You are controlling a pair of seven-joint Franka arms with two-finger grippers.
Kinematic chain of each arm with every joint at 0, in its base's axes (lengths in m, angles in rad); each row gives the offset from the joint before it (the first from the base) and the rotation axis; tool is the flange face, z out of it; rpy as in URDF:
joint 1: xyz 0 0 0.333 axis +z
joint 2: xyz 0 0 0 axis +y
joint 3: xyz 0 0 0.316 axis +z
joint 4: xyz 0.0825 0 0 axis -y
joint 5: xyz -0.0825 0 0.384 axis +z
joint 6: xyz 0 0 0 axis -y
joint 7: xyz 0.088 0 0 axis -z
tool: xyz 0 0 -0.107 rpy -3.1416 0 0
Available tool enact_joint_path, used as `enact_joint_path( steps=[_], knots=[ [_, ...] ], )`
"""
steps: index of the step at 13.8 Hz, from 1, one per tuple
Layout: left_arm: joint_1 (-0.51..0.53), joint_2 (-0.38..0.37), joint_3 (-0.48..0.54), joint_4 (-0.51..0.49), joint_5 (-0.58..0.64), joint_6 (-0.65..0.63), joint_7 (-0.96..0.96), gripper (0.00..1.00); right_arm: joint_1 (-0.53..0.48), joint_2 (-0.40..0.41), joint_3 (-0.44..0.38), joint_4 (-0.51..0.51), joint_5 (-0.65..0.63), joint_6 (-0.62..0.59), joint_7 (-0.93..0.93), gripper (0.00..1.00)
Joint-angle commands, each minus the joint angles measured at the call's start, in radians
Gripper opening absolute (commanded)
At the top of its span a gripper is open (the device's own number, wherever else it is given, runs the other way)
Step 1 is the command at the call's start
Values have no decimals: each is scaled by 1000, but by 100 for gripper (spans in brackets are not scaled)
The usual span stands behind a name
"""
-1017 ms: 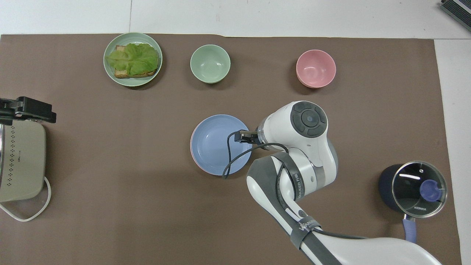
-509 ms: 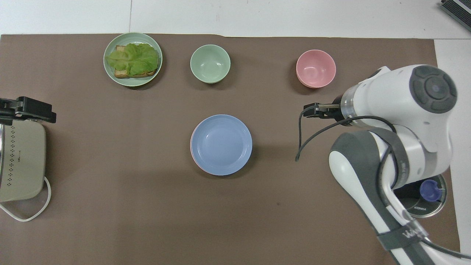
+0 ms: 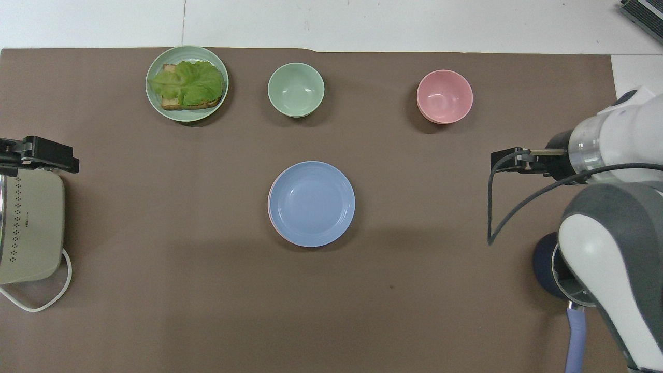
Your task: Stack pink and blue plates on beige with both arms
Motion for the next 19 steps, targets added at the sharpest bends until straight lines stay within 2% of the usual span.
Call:
enact_joint_path(
  steps=[1,6,13,19],
  knots=[
    [1,-10,1,-4,18,-15,5,100,-54,-28,11,-2,-5,-63,-58,100],
    [1,-10,1,-4,18,-15,5,100,-134,-55,10,3,-7,-123,-132,100],
    [1,-10,1,-4,18,-15,7,100,-132,-57,14,197,-69,-295,-129,100],
    [1,-10,1,-4,18,-15,7,100,-128,-77,20,190,-60,-344,-134,100]
  ],
)
